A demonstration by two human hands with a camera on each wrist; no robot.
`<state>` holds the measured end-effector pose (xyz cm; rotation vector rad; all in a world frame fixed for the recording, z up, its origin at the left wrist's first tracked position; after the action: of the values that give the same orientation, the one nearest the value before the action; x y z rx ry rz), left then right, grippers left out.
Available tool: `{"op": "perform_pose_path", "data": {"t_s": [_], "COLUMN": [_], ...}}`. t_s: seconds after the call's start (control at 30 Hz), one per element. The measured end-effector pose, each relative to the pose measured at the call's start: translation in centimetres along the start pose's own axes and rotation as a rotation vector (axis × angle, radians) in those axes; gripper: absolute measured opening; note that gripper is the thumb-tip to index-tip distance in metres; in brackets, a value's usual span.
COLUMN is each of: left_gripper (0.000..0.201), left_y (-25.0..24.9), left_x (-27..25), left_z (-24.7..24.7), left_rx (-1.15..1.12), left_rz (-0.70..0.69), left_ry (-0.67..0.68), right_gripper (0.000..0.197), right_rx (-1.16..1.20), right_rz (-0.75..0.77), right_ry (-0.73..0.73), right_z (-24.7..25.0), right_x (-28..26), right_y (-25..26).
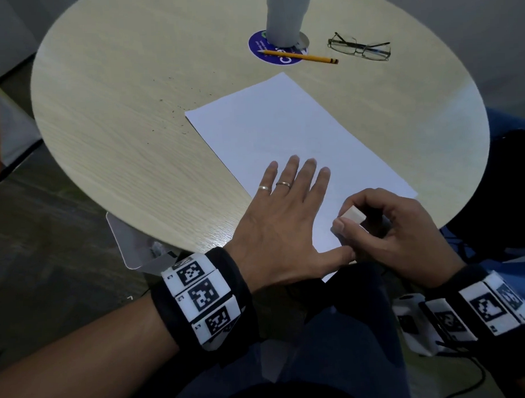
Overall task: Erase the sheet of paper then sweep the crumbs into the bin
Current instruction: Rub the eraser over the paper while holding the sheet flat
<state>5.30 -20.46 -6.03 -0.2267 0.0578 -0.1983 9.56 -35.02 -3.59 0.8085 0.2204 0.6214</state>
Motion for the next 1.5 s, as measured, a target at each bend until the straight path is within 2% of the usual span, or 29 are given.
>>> {"op": "perform_pose_path", "data": {"t_s": [0.17, 0.3, 0.37, 0.5, 0.63, 0.8, 0.97, 1.1, 1.23, 1.33, 1.43, 1.5], "left_gripper": [0.11, 0.12, 0.12, 0.117, 0.126, 0.119, 0.127, 0.124, 0.128, 0.125, 0.124, 0.125], "left_y": [0.1, 0.2, 0.2, 0.2, 0.3, 0.1, 0.2, 0.3, 1.7, 2.4, 2.5, 2.5], "left_x": [0.4, 0.5, 0.5, 0.6, 0.5, 0.5, 0.5, 0.8, 1.1, 0.9, 0.9, 1.1], "left_z": [-0.8, -1.0, -1.0, -1.1, -1.1, -1.1, -1.1, -1.1, -0.8, -0.6, -0.5, -0.6], "left_rx": [0.002, 0.034, 0.04, 0.03, 0.022, -0.009, -0.001, -0.015, -0.054, -0.035, -0.037, -0.051], "left_rz": [-0.016, -0.019, -0.018, -0.022, -0.03, -0.031, -0.037, -0.032, -0.031, -0.006, 0.01, 0.014], "left_ry": [0.044, 0.084, 0.087, 0.077, 0.096, 0.064, 0.063, 0.055, 0.077, 0.078, 0.098, 0.11], "right_gripper": [0.01, 0.009, 0.012, 0.012, 0.01, 0.01, 0.012, 0.014, 0.01, 0.007, 0.007, 0.007], "right_rx": [-0.078, -0.127, -0.18, -0.157, -0.209, -0.23, -0.267, -0.295, -0.214, -0.13, -0.206, -0.284], "right_rz": [0.041, -0.037, -0.005, 0.057, -0.013, 0.11, 0.028, 0.131, 0.005, -0.03, 0.011, 0.085], "right_ry": [-0.058, -0.148, -0.177, -0.075, -0.155, -0.097, -0.24, -0.112, -0.19, -0.194, -0.196, -0.117], "right_z": [-0.7, 2.6, 2.7, -0.8, 2.1, -0.6, 1.4, -0.5, 1.3, 1.6, 1.7, 0.9], "right_x": [-0.2, 0.0, -0.2, -0.4, 0.1, -0.3, 0.5, 0.0, 1.1, 1.7, 1.2, 0.4], "right_y": [1.0, -1.4, -0.4, 1.7, -0.3, 2.2, 0.4, 2.0, 0.0, -1.2, -0.9, 0.4]}}
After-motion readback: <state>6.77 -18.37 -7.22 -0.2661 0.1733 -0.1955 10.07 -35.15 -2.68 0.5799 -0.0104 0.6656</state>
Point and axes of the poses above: each hand's wrist, its own x-axis towards the middle knuckle, its own z-axis out of the back of the hand, y = z × x, the point moved 8 cm from there along x, towards the middle knuckle, and after that the axes turned 4 degrees about y, right-handed, at the moved point
